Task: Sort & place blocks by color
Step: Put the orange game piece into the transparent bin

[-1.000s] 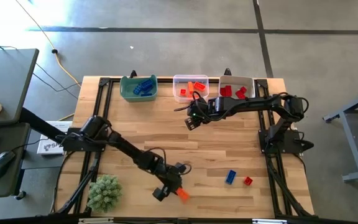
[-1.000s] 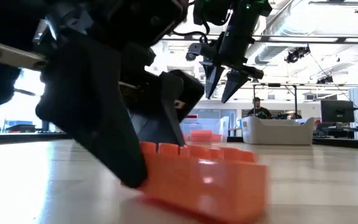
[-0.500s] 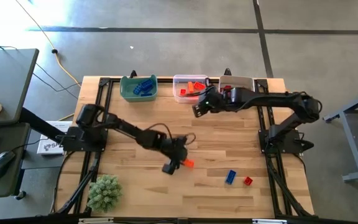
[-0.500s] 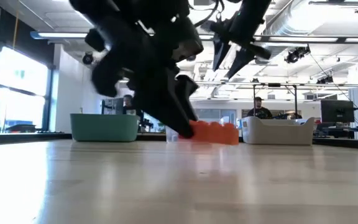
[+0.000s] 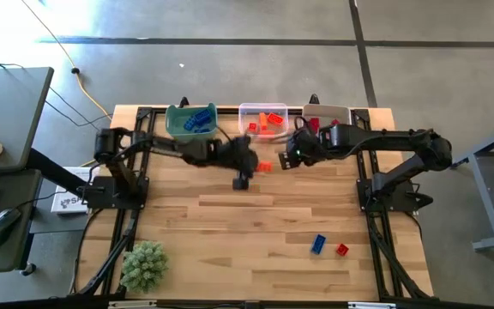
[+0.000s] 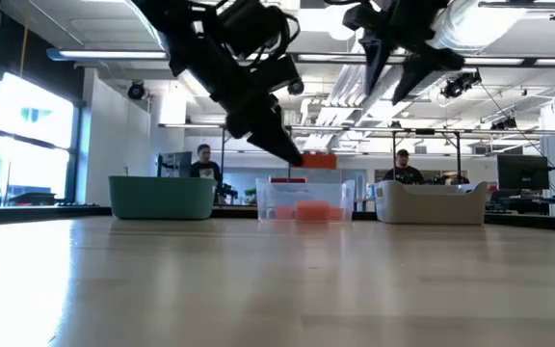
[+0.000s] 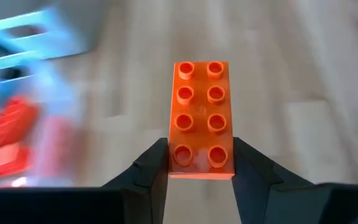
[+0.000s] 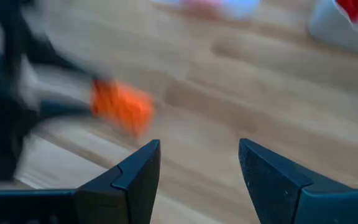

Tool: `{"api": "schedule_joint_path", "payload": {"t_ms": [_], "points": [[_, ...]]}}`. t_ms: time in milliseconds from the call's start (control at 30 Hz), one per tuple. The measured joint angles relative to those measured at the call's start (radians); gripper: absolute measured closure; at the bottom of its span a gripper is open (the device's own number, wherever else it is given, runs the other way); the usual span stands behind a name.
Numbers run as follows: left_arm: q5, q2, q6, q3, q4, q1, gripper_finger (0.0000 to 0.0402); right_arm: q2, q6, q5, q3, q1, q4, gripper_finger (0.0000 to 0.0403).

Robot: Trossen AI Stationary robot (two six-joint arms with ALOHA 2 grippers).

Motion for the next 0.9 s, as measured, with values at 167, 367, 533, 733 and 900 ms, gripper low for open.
{"api": "schedule_joint_path", "payload": {"t_ms": [167,367,533,733,900], "points": [[0.005,-0.024,0.000,0.000,0.029,0.144,0.0290,0.001,0.138,0.024,-0.002,0.091,-0.069,0.0197],[0.024,-0.023,-0.007,0.000,0.112,0.284,0.0290,0.008,0.358,0.066,-0.002,0.218,-0.112,0.0197],[0.090,0.002,-0.008,0.000,0.186,0.343,0.0284,0.037,0.544,0.076,-0.002,0.320,-0.122,0.0197],[0.105,0.043,-0.008,0.000,0.276,0.358,0.0282,0.098,0.725,0.049,-0.002,0.418,-0.123,0.0197],[0.097,0.074,-0.001,0.000,0.336,0.358,0.0277,0.146,0.868,0.040,-0.002,0.488,-0.121,0.0197]]}}
